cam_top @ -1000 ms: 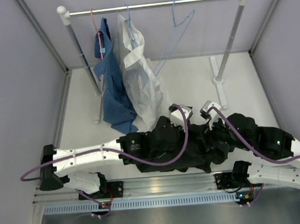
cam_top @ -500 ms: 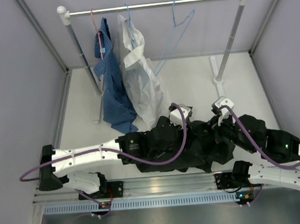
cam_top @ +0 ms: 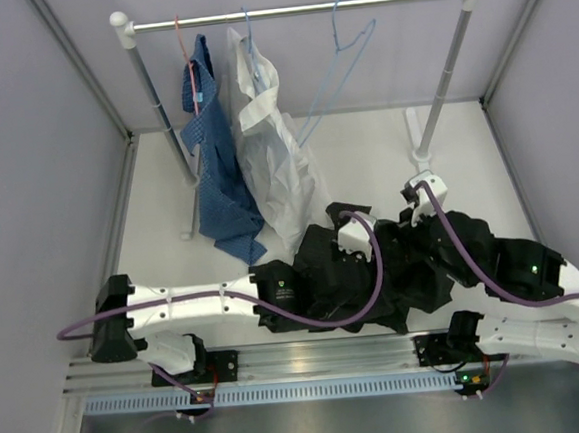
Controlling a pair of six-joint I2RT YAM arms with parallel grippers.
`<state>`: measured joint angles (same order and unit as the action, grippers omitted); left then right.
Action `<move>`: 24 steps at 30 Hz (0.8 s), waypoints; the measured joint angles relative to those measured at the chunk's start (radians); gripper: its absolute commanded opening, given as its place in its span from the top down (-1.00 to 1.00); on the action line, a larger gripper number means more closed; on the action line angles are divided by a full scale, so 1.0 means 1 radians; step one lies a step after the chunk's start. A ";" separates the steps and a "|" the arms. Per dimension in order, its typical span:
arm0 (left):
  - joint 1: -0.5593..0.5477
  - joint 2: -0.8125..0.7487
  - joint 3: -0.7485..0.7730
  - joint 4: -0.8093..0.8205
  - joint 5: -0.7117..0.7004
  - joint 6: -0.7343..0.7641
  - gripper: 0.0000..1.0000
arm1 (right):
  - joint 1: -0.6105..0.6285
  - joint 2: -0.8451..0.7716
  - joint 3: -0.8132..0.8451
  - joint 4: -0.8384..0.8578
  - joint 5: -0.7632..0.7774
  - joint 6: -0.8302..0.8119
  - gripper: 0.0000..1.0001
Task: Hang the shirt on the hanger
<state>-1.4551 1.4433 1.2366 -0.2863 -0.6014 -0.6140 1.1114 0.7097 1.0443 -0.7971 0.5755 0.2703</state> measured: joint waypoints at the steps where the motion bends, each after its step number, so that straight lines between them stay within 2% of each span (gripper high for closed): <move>1: -0.006 0.002 0.000 0.000 -0.011 -0.007 0.22 | 0.000 0.004 0.003 -0.005 0.003 0.005 1.00; 10: -0.003 0.006 0.000 -0.005 -0.076 -0.018 0.20 | 0.000 -0.002 0.005 -0.011 0.000 0.030 1.00; 11: 0.000 0.006 0.000 -0.005 -0.077 -0.018 0.27 | 0.000 -0.005 0.005 -0.011 -0.002 0.030 1.00; 12: 0.002 0.006 0.000 -0.005 -0.077 -0.018 0.54 | 0.000 -0.011 0.005 -0.012 -0.005 0.030 1.00; 14: 0.008 0.006 0.000 -0.005 -0.077 -0.019 0.74 | 0.000 -0.019 0.005 -0.012 -0.011 0.031 1.00; 15: 0.010 0.006 0.000 -0.006 -0.075 -0.016 0.98 | 0.000 -0.026 0.005 -0.012 -0.017 0.031 1.00; 18: 0.016 0.006 0.000 -0.006 -0.064 -0.009 1.00 | 0.000 -0.037 0.005 -0.011 -0.031 0.031 0.99; 19: 0.018 0.006 0.000 -0.006 -0.058 -0.007 1.00 | 0.000 -0.039 0.004 -0.011 -0.036 0.031 0.88; 20: 0.019 0.006 0.000 -0.006 -0.050 -0.006 1.00 | 0.000 -0.039 0.004 -0.011 -0.039 0.033 0.68; 21: 0.019 0.007 0.001 -0.006 -0.039 -0.004 1.00 | 0.000 -0.040 0.004 -0.010 -0.043 0.040 0.11; 24: 0.019 0.007 -0.003 -0.010 -0.018 -0.005 1.00 | 0.000 -0.039 0.004 -0.008 -0.042 0.058 -0.50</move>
<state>-1.4357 1.4506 1.2339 -0.2958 -0.6197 -0.6193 1.1114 0.6704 1.0485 -0.8055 0.5335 0.3286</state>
